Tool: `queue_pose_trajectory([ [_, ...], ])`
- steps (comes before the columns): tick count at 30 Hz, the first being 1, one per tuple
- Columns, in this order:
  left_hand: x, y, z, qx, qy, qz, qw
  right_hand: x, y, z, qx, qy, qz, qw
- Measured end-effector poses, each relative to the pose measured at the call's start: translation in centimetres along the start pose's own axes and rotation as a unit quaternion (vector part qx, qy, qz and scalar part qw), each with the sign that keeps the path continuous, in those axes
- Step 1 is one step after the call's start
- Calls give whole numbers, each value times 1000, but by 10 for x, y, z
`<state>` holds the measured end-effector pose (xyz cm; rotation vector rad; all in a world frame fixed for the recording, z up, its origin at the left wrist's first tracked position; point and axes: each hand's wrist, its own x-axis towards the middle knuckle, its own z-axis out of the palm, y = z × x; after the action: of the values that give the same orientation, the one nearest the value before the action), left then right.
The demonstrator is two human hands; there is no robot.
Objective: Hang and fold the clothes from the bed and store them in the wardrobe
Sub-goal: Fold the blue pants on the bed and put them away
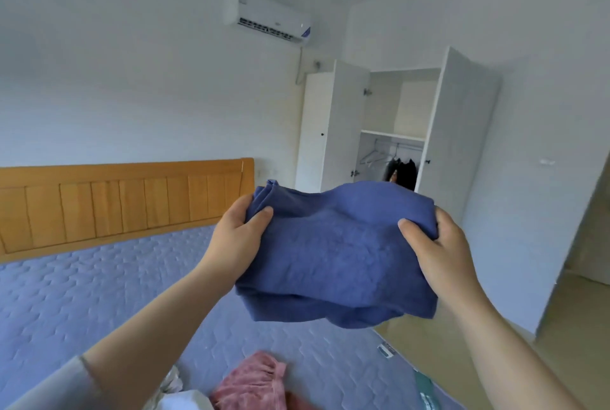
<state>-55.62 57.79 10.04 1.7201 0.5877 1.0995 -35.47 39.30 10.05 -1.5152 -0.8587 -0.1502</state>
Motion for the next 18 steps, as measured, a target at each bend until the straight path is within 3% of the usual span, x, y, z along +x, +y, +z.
queue_pose_trajectory([
  [18, 33, 53, 375, -125, -137, 31, 982, 102, 107, -315, -83, 126, 13, 988],
])
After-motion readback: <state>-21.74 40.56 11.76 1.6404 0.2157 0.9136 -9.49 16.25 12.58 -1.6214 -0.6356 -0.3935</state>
